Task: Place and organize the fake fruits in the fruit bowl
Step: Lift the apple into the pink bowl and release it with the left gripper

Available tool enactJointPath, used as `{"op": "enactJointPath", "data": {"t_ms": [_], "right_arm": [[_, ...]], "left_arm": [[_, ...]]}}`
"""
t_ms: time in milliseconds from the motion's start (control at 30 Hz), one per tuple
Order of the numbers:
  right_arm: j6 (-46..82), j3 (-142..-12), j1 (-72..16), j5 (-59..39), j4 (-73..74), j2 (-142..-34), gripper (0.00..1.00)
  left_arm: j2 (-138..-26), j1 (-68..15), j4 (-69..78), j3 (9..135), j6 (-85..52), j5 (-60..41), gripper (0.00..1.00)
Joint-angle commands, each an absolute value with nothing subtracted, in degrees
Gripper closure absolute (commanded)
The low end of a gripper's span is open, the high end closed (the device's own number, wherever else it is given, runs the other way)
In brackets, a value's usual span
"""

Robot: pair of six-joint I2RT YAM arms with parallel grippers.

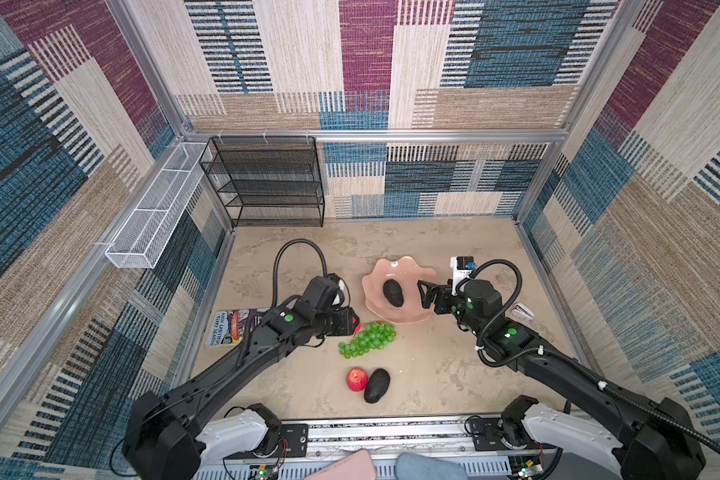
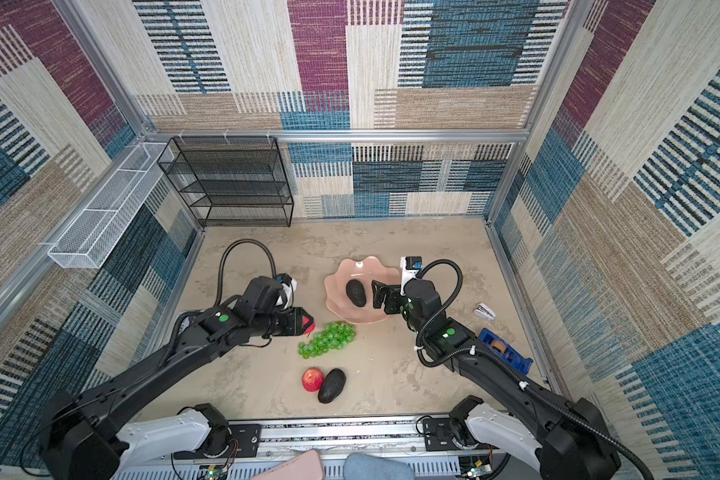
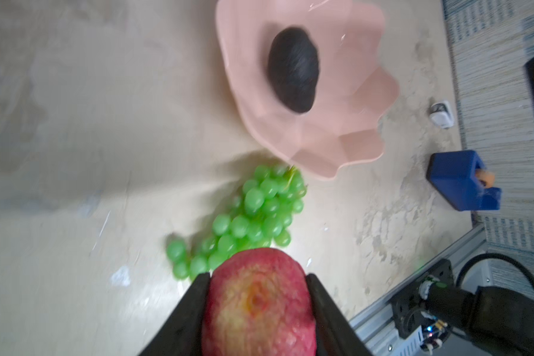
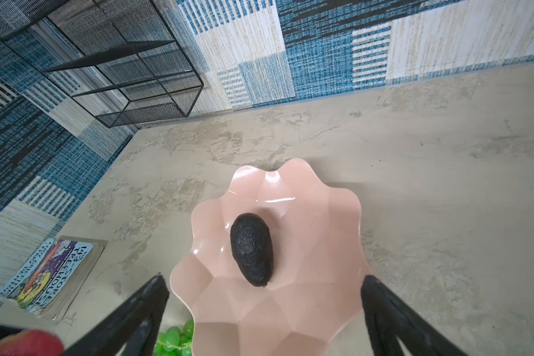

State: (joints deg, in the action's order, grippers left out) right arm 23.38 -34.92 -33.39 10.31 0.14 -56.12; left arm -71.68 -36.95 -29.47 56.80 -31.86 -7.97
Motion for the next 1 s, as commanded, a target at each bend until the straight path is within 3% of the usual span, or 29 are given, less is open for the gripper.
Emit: {"op": "enactJointPath", "data": {"t_ms": [0, 400, 767, 967], "right_arm": [[26.89, -31.71, -33.42, 11.92, -2.68, -50.97, 0.0], [30.6, -25.05, -33.4, 13.71, -13.51, -34.85, 0.0], [29.13, -25.83, -33.42, 13.06, -13.22, -36.34, 0.0], [28.2, -26.56, -33.4, 12.46, -13.35, -37.55, 0.0]], "left_arm": [[-79.28, -37.68, -24.9, 64.6, -24.63, -9.87, 0.52], [-113.19, -41.89, -28.18, 96.67, -18.27, -7.44, 0.52], [-130.32, -43.04, -33.39, 110.09, -17.56, -3.53, 0.49], [-132.88, -43.07, -34.45, 111.8, -19.08, -3.45, 0.44]]}}
